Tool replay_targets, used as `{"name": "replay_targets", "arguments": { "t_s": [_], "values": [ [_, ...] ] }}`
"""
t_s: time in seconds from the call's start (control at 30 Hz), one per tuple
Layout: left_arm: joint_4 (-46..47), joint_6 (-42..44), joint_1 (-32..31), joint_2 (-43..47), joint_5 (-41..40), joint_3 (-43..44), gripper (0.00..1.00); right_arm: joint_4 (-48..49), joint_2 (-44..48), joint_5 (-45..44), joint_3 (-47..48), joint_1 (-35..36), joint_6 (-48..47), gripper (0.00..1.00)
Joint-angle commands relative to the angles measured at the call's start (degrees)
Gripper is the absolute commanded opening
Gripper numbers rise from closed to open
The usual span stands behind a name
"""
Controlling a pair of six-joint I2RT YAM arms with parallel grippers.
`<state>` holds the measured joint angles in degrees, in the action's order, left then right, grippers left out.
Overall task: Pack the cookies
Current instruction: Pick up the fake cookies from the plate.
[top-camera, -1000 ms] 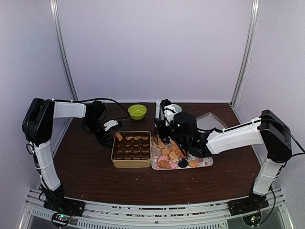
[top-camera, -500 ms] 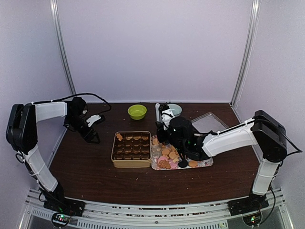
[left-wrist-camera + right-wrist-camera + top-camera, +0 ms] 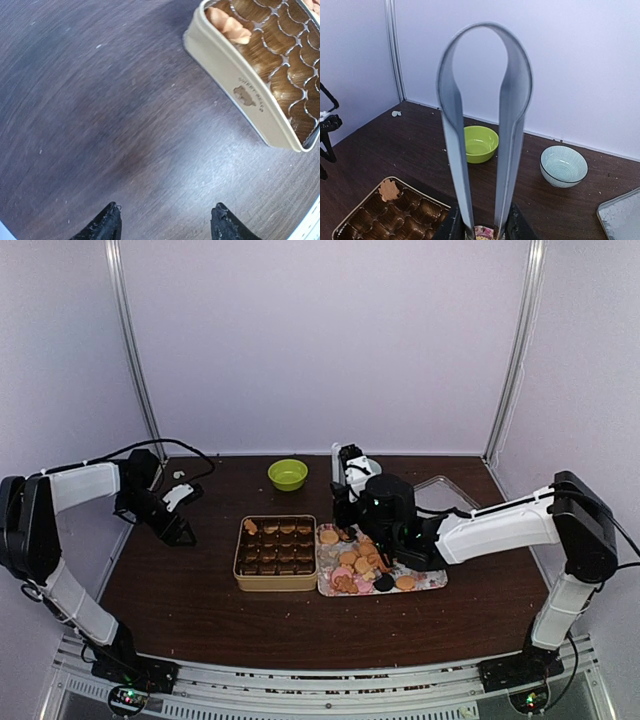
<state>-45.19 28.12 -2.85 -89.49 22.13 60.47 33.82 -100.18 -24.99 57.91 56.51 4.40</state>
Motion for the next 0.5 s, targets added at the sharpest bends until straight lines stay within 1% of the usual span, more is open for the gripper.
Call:
{"name": "replay_targets", "arguments": {
  "t_s": [0.0, 0.13, 0.27, 0.47],
  "values": [
    [-0.11, -0.6, 2.52, 3.37, 1.99, -1.74, 0.64, 1.89, 3.65, 2.23, 3.56, 1.17, 0.19, 0.0],
    [-0.1, -0.86, 3.54, 5.19, 1.65, -3.61, 0.65, 3.12, -0.29, 6.99, 9.44, 1.66, 2.2, 0.0],
    [0.22, -1.44, 4.9, 6.59, 1.01, -4.91, 0.69, 3.14, -7.0, 11.42, 18.78, 1.61, 4.21, 0.0],
    [0.57, -1.19, 5.95, 8.85, -0.23, -6.82, 0.71, 2.71, -15.32, 14.87, 28.49, 1.68, 6.22, 0.0]
  ]
}}
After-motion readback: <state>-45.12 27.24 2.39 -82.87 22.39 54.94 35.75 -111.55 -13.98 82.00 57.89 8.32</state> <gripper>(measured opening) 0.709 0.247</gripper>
